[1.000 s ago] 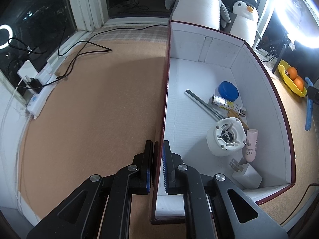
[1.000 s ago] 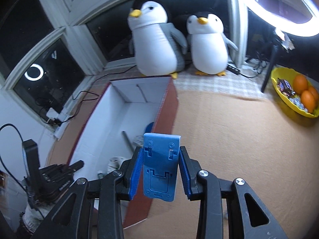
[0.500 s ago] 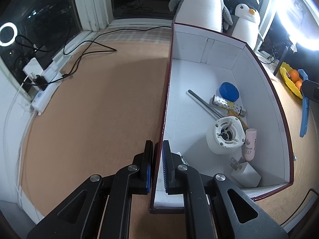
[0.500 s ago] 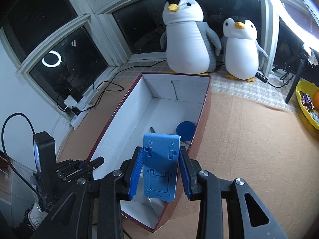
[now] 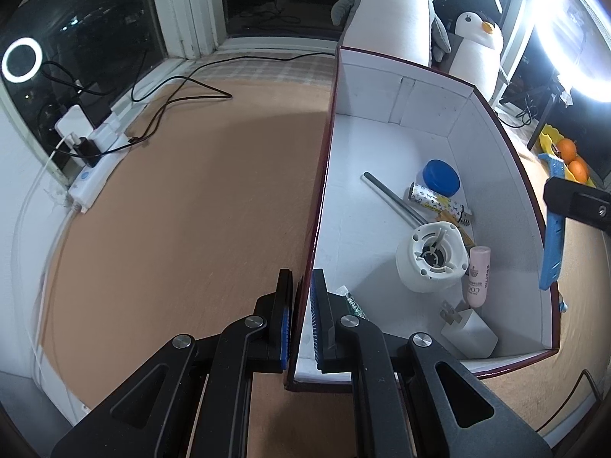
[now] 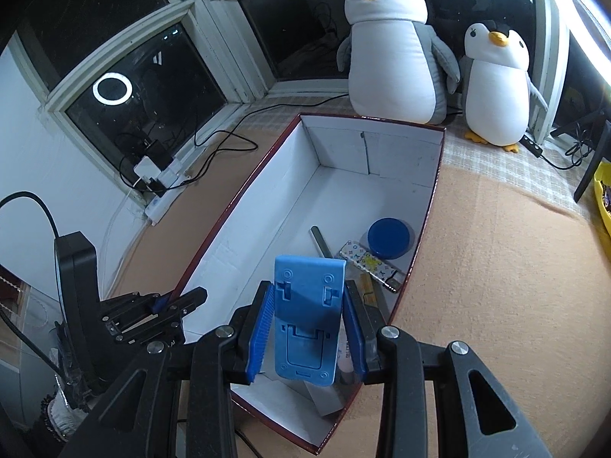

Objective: Organize rigid objects
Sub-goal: 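Open the right tool to drop the phone stand into the box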

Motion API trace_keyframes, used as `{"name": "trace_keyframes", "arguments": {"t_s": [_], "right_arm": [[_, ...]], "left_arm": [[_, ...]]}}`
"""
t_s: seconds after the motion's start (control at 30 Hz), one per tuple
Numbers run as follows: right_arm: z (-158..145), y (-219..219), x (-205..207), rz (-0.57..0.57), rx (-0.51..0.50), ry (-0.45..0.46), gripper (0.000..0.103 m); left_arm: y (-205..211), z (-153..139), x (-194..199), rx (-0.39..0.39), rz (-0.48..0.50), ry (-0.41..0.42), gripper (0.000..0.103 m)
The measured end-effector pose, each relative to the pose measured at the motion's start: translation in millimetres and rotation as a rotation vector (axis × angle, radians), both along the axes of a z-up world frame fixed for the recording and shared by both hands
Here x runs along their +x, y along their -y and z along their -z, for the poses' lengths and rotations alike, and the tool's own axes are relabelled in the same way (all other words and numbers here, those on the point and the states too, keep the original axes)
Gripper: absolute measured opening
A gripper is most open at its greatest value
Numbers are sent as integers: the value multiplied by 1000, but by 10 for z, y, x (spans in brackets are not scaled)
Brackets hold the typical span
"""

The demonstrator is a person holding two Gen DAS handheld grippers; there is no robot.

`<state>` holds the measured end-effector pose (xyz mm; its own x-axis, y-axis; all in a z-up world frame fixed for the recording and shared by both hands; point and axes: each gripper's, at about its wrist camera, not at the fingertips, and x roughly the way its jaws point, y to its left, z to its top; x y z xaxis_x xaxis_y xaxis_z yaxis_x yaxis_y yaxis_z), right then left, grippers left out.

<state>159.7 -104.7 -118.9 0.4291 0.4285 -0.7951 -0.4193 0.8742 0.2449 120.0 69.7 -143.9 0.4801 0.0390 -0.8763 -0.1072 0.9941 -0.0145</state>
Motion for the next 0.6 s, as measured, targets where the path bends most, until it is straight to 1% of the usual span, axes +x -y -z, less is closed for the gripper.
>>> {"name": "trace_keyframes", "arguments": {"t_s": [0.37,0.53,0.6], "right_arm": [[74,-84,17,-35,-13,-13,32],[29,-115,-34,-61,-8,5,33],[4,-114,-57,-56,-22,20,33]], "left_arm": [[10,-10,-21,7,-15,0,8],[13,-7,-17,10,-15,-1,8],[13,-6,-17,11,-14,0,8]]}}
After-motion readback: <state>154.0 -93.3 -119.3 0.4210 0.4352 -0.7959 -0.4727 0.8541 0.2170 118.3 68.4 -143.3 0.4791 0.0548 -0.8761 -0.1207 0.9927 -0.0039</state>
